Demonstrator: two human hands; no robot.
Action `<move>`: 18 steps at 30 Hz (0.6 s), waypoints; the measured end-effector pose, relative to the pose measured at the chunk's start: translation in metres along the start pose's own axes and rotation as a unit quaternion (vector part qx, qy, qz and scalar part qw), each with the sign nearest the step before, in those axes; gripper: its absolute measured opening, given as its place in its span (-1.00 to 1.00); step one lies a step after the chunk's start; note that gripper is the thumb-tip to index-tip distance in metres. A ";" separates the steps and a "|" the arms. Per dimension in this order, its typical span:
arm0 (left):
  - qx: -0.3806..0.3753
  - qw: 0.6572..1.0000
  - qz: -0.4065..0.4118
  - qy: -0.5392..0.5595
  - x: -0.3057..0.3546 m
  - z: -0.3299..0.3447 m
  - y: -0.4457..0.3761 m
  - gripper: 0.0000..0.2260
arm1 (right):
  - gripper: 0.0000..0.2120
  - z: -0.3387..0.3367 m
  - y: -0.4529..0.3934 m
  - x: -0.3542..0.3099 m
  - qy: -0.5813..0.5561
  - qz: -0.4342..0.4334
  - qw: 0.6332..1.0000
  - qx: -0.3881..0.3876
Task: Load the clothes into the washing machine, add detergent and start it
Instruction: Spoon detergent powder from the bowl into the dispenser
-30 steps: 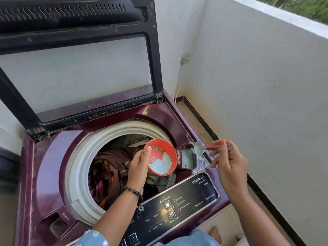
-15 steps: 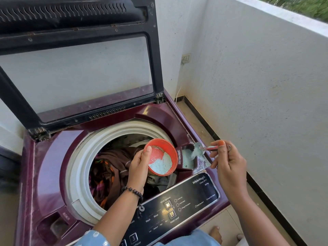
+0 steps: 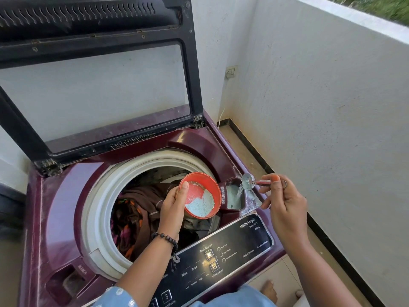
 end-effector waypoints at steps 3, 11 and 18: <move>-0.001 1.000 0.003 -0.008 -0.003 -0.001 -0.002 -0.53 | -0.79 -0.001 0.000 0.001 0.002 0.002 1.000 0.002; 0.003 1.000 0.000 -0.007 -0.001 0.000 -0.001 -0.51 | -0.77 -0.001 0.001 -0.001 0.005 -0.001 1.000 0.000; -0.001 1.000 -0.002 -0.004 0.000 0.000 0.001 -0.56 | -0.78 -0.002 0.001 0.000 0.019 -0.008 1.000 -0.002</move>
Point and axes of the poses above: each hand's wrist, its own y-axis away from the middle knuckle, its own z-axis out of the palm, x = y × z, the point moved 5 cm from there along -y, towards the middle knuckle, and after that the axes turned 9 degrees about -y, right-handed, at the moved point
